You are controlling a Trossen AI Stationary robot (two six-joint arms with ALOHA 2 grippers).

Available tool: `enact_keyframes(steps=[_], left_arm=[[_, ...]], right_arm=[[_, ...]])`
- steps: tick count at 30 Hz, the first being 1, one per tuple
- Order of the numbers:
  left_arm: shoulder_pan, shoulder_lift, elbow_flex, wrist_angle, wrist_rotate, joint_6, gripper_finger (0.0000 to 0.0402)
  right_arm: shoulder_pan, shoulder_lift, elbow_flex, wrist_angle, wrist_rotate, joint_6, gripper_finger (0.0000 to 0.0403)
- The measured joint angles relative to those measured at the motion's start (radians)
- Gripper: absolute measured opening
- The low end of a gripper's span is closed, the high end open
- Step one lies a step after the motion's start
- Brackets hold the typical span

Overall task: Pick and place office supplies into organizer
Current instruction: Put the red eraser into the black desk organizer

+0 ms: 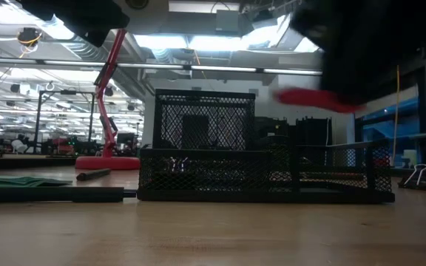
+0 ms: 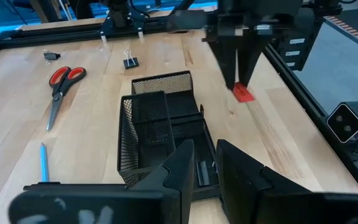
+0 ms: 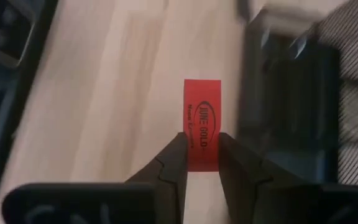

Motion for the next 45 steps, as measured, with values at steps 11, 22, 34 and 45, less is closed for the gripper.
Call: enact_keyframes(steps=[11, 22, 34, 45], left_arm=[[0.0, 0.001, -0.024, -0.003, 0.0, -0.01, 0.0065], [0.0, 0.003, -0.025, -0.003, 0.0, -0.029, 0.0065], [0.0, 0.004, -0.025, -0.005, 0.0, -0.026, 0.0065], [0.0, 0.004, -0.025, -0.005, 0.0, -0.026, 0.0065]], right_arm=[[-0.156, 0.0, -0.005, 0.12, 0.001, -0.129, 0.0079], [-0.175, 0.075, -0.006, 0.148, -0.017, -0.141, 0.0079], [-0.179, 0.122, -0.005, 0.172, 0.002, -0.138, 0.0079], [-0.179, 0.122, -0.005, 0.174, 0.0, -0.139, 0.0079]])
